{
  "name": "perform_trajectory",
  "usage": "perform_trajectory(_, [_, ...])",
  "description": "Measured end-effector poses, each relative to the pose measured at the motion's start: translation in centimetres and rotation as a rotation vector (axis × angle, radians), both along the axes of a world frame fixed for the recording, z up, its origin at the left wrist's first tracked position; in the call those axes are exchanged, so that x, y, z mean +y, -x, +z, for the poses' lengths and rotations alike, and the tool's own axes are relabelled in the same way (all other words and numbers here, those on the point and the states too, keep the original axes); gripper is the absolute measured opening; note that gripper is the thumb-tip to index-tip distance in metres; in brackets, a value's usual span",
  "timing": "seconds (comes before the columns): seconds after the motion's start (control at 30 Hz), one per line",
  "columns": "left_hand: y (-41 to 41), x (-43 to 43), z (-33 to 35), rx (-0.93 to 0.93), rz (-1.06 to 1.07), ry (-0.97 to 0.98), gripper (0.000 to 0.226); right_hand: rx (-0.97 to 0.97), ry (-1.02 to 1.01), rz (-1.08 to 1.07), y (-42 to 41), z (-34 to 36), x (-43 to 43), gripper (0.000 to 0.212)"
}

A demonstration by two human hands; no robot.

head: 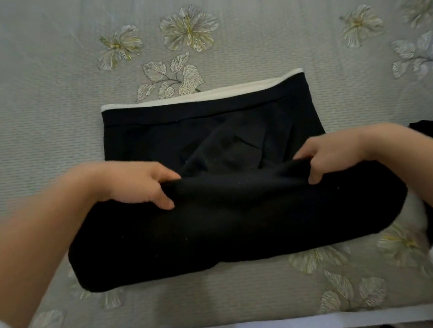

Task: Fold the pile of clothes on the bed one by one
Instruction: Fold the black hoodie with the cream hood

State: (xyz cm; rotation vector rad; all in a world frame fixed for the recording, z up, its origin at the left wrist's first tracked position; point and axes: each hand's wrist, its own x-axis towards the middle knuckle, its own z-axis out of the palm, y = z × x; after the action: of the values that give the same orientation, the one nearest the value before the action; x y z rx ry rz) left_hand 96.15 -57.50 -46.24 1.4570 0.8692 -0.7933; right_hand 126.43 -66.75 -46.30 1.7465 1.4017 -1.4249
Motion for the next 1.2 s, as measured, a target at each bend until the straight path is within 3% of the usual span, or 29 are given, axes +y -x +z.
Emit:
perform_trajectory(0.1, [-0.5,3.4,0.9,0.016,-0.136,-0.329,0.011,-0.127,-0.211,0.084,-0.3,0.4,3.3,0.016])
perform_trajectory(0.23, [-1.1,6.1,0.1,0.136,-0.195,-0.768,0.017,-0.378,-0.413,0.224,-0.5,-0.7,5.9,0.037])
perform_trajectory(0.37, [-1.3,7.7,-2.2,0.211,-0.160,-0.992,0.031,-0.578,-0.601,0.320,-0.7,-3.2,7.1,0.023])
perform_trajectory(0.5, [-1.5,8.9,-4.8,0.196,-0.069,-1.269,0.021,-0.631,-0.846,0.289,-1.6,-6.1,7.9,0.016])
perform_trajectory(0.63, [-2.2,10.4,-7.8,0.159,0.007,-1.470,0.018,-0.654,-0.963,0.205,-2.1,-8.9,9.6,0.019])
perform_trajectory(0.8, [-2.6,11.3,-11.4,0.260,0.072,-1.424,0.018,-0.651,-0.925,0.057,-1.5,-12.0,11.8,0.026])
perform_trajectory(0.87, [-2.9,10.6,-12.3,0.250,0.167,-1.398,0.026,-0.558,-0.943,-0.053,-1.3,-13.0,12.0,0.029])
perform_trajectory(1.0, [-4.2,6.7,-11.5,-0.068,0.460,-1.331,0.044,-0.214,-1.065,-0.469,-0.5,-12.0,10.8,0.047])
perform_trajectory(1.1, [-5.0,2.4,-11.2,-0.192,0.342,-1.122,0.056,-0.053,-1.093,-0.388,1.7,-10.6,7.2,0.062])
perform_trajectory(1.2, [-4.4,0.5,-13.4,0.009,0.244,-1.006,0.061,-0.104,-0.839,-0.130,2.9,-11.8,4.2,0.067])
